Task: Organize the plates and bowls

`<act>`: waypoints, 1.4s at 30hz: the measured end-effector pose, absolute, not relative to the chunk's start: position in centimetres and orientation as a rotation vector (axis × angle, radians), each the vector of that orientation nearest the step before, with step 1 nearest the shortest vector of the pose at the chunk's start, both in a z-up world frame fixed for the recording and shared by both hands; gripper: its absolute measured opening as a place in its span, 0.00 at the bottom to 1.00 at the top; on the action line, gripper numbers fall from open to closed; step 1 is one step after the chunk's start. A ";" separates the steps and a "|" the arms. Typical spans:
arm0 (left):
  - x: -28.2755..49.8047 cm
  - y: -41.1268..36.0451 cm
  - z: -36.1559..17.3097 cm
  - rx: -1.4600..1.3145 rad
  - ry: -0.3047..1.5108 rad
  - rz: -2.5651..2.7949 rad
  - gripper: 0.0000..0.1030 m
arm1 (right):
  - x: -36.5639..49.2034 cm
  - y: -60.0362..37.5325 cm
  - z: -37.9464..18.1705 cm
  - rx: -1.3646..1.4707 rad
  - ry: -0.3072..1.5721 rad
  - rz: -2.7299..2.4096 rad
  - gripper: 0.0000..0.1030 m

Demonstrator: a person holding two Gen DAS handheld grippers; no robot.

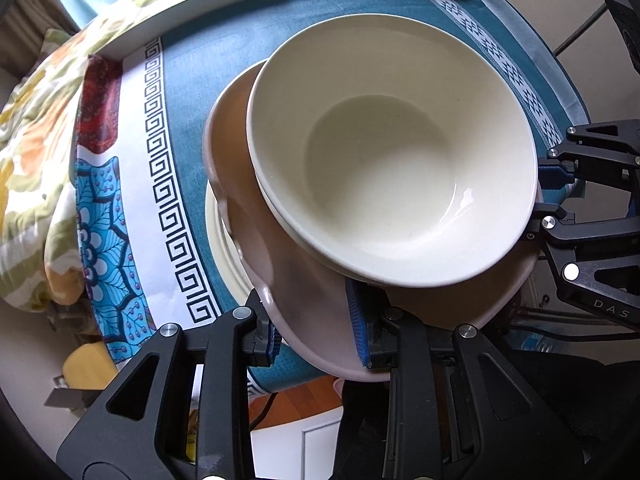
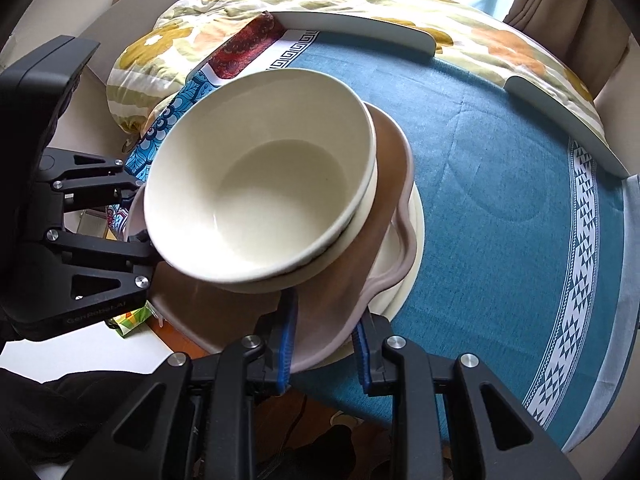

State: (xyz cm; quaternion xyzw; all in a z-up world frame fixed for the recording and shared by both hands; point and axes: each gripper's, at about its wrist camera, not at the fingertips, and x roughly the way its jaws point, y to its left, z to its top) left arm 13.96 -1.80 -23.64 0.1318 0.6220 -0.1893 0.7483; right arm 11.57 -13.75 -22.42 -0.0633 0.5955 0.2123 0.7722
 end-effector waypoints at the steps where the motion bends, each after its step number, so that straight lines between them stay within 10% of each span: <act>1: 14.1 -1.8 -23.7 0.284 1.369 -0.416 0.26 | 11.6 -13.7 -22.4 -0.137 1.296 0.454 0.23; 14: 14.1 -2.5 -23.0 0.276 1.415 -0.446 0.48 | 12.0 -13.7 -22.5 -0.103 1.346 0.397 0.23; 42: 4.0 -1.3 -7.9 0.122 1.069 -0.261 0.55 | 2.8 -18.8 -8.3 0.093 1.052 0.289 0.23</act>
